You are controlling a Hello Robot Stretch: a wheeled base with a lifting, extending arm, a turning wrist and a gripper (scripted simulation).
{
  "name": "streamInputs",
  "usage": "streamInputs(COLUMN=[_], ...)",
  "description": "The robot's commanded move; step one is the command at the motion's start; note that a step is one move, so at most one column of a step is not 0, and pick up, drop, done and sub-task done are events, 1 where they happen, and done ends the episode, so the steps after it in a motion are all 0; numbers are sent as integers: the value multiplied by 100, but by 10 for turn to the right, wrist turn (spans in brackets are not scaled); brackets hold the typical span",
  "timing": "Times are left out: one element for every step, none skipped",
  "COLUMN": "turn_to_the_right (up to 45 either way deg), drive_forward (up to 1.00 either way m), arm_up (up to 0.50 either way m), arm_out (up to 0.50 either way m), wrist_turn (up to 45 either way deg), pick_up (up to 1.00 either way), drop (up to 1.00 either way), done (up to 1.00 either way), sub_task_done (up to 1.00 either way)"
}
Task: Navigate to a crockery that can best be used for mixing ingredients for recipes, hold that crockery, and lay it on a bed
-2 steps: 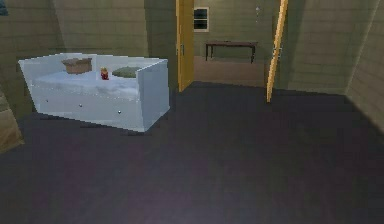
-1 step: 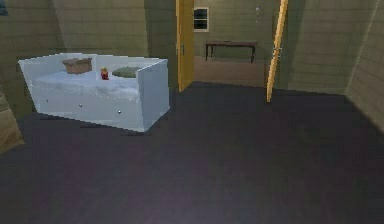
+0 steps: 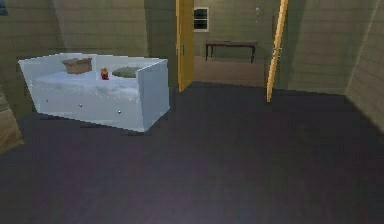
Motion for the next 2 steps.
streamInputs(turn_to_the_right=[0,0], drive_forward=[0,0], arm_up=[0,0], arm_out=[0,0], wrist_turn=[-450,-450], pick_up=[0,0], drop=[0,0], done=[0,0], sub_task_done=[0,0])
